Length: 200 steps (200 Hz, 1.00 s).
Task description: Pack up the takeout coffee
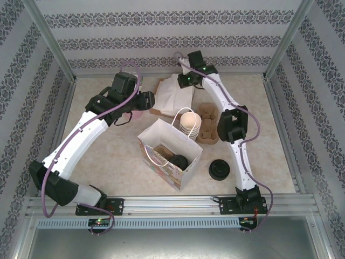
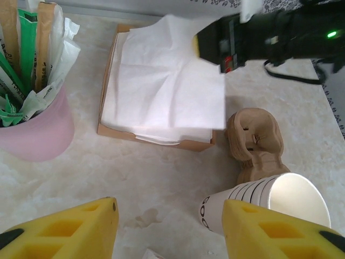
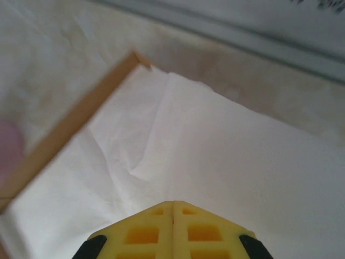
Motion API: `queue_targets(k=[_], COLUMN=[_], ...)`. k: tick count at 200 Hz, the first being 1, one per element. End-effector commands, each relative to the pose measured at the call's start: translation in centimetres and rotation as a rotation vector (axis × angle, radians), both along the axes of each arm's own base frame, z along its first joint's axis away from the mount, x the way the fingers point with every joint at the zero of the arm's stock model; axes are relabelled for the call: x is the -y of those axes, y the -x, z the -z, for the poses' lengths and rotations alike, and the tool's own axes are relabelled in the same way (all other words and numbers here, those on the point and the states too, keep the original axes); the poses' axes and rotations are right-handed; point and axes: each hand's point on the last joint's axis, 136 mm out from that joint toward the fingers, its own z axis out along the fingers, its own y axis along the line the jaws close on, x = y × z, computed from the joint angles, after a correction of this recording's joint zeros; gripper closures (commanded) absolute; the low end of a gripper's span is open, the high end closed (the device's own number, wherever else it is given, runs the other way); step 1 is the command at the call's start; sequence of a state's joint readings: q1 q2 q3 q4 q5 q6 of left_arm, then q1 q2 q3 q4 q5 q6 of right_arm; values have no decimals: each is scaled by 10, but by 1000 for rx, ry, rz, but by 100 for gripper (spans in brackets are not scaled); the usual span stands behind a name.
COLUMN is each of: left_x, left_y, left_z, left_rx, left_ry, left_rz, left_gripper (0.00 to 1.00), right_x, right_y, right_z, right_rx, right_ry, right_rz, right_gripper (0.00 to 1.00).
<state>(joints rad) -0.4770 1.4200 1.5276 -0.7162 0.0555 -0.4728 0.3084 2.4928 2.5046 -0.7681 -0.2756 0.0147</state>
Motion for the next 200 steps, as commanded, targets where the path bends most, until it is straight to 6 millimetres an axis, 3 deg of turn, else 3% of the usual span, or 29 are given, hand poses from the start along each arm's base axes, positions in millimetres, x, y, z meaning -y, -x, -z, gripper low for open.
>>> queue_targets(k=[1, 57, 127, 147, 184, 200], left_x=[0, -1, 1, -4, -5, -4], left_y=[5, 6, 8, 7, 6, 7], left_z=[-10, -15, -25, -27, -30, -31], left_rx=[33, 48, 94, 113, 126, 132], left_ry=[12, 14, -39, -90, -109, -110], left_rz=[10, 15, 87, 93, 101, 113], left_gripper=[45, 45, 44, 44, 44, 43], right_x=[0, 5, 2, 0, -2, -5], right_y=[3, 17, 40, 46, 48, 50], right_z=[-76, -131, -179, -186, -175, -181], right_rx=[83, 134, 175, 188, 154, 163], right_ry=[-152, -229, -294, -291, -280, -291], right_rz=[6, 4, -22, -29, -7, -6], right_gripper=[100, 100, 100, 100, 100, 100])
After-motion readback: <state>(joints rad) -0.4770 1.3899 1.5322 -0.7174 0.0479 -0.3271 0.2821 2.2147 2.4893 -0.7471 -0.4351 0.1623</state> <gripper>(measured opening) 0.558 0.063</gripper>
